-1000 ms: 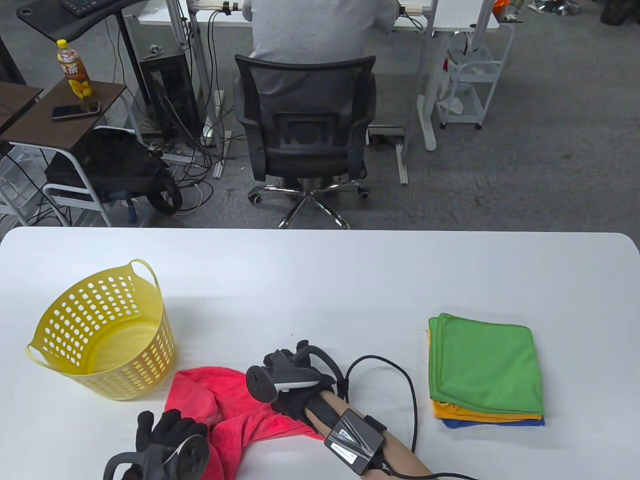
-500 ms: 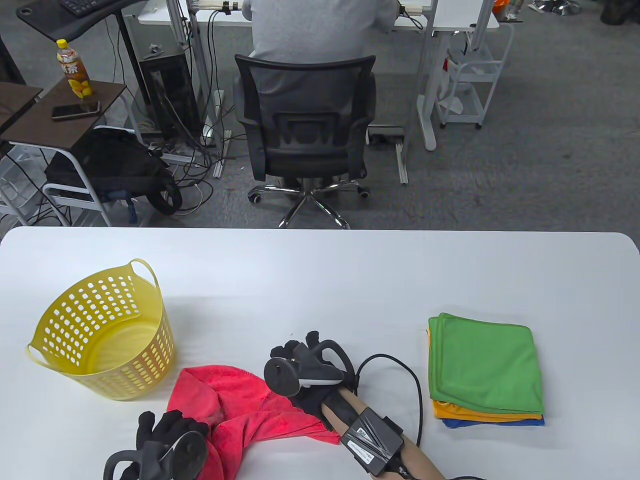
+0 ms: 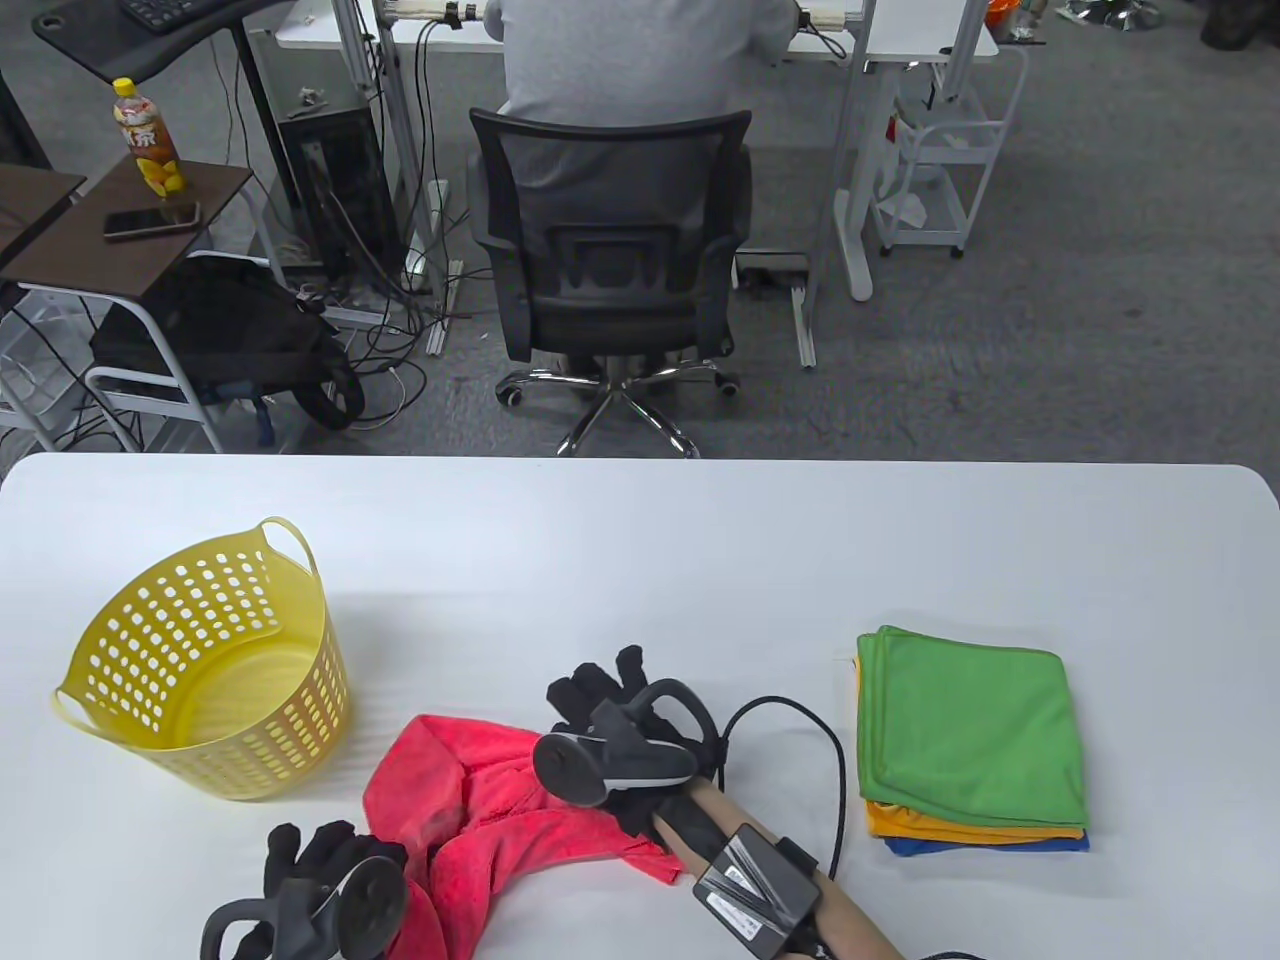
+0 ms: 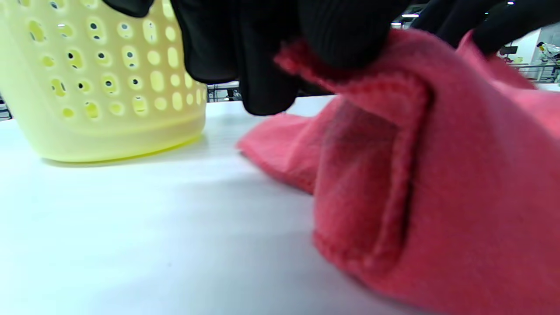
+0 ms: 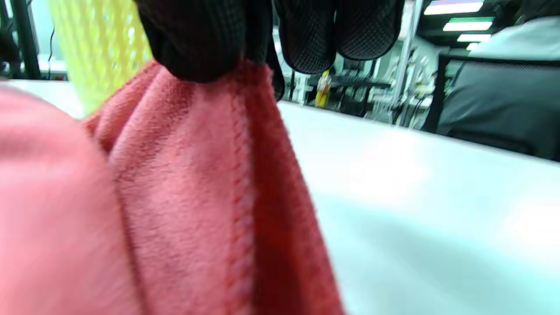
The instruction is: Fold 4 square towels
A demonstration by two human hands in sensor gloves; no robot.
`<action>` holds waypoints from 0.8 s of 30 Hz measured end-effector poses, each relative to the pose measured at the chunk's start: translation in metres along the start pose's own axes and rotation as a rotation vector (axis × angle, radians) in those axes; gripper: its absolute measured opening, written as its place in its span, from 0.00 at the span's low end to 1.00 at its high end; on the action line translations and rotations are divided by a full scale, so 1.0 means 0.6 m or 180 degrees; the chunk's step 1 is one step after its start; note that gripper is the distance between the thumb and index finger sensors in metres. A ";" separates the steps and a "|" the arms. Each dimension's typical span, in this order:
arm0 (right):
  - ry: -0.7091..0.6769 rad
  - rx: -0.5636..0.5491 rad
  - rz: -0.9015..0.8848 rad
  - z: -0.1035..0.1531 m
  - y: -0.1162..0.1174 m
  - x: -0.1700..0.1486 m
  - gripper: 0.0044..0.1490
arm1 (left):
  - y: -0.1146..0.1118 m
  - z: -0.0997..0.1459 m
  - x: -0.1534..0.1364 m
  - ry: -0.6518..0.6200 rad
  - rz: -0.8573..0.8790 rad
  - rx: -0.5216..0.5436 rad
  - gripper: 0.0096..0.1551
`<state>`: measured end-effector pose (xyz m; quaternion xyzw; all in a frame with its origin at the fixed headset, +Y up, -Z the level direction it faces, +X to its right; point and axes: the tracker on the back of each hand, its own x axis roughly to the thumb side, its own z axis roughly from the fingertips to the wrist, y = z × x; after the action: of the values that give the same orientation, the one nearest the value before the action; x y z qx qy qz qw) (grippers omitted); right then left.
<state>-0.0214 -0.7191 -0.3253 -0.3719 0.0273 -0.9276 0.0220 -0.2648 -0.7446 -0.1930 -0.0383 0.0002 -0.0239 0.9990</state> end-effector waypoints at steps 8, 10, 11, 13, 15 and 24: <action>0.0691 -0.0970 -0.1014 0.176 -0.156 -0.165 0.25 | 0.029 -0.004 -0.026 0.0403 0.0073 0.0223 0.22; 0.0829 -0.1210 -0.1265 0.229 -0.191 -0.198 0.25 | 0.052 0.000 -0.030 0.0480 0.0103 0.0331 0.22; 0.0883 -0.1347 -0.1352 0.258 -0.208 -0.214 0.25 | 0.067 0.002 -0.032 0.0535 0.0132 0.0402 0.22; 0.0872 -0.1460 -0.1494 0.302 -0.232 -0.233 0.25 | 0.103 0.005 -0.037 0.0541 0.0274 0.0505 0.22; 0.0787 -0.1540 -0.1700 0.339 -0.253 -0.238 0.25 | 0.151 0.006 -0.038 0.0444 0.0631 0.0654 0.22; 0.0707 -0.2338 -0.2216 0.456 -0.339 -0.230 0.26 | 0.378 0.061 -0.038 0.0144 0.0932 0.1504 0.21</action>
<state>0.2628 -0.5173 -0.2092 -0.2414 0.2280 -0.8432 -0.4229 -0.2765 -0.5147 -0.1740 0.1967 0.0224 0.1205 0.9728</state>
